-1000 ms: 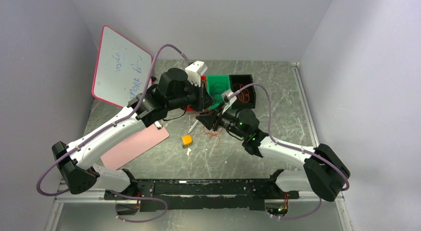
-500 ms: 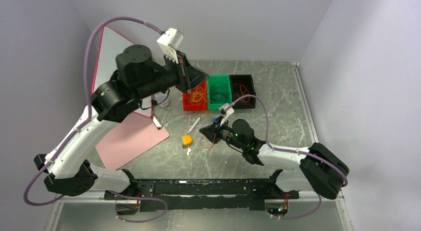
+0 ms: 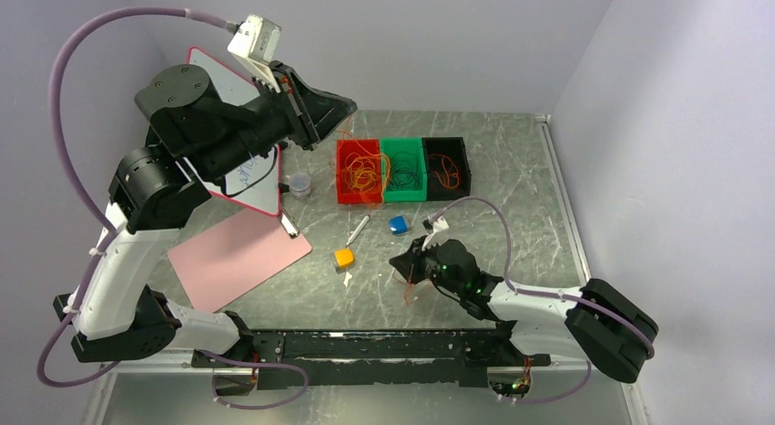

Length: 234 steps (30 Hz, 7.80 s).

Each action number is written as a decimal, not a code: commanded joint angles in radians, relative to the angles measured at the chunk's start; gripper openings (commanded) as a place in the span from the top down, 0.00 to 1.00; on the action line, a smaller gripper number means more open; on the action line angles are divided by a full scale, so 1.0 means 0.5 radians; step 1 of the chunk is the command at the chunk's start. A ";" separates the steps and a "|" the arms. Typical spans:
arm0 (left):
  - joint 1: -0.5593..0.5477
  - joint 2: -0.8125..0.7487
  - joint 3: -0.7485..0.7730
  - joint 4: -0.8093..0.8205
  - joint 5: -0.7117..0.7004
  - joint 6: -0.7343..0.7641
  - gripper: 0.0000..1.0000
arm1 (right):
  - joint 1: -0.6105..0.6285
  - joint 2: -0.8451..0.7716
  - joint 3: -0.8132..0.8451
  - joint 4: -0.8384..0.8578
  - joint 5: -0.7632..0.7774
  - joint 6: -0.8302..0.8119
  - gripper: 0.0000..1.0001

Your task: Untangle the cables

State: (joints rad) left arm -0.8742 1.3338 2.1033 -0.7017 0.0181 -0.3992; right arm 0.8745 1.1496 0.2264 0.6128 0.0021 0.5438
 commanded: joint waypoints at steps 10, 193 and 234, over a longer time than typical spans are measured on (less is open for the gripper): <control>-0.004 -0.046 0.092 -0.003 -0.247 0.177 0.93 | 0.018 -0.269 -0.122 -0.426 0.315 0.257 0.96; 0.145 -0.196 -1.431 0.235 -0.145 -0.160 0.44 | -1.022 0.165 1.752 -1.071 0.652 -0.907 1.00; 0.527 -0.230 -1.835 0.241 -0.002 -0.042 0.50 | -1.275 1.450 2.080 -0.842 0.186 -1.262 1.00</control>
State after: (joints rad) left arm -0.6212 1.2228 1.1858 -0.5987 -0.0158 -0.4362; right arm 0.2432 1.8545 1.2472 0.2401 0.1291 -0.0471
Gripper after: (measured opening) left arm 0.499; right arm 0.016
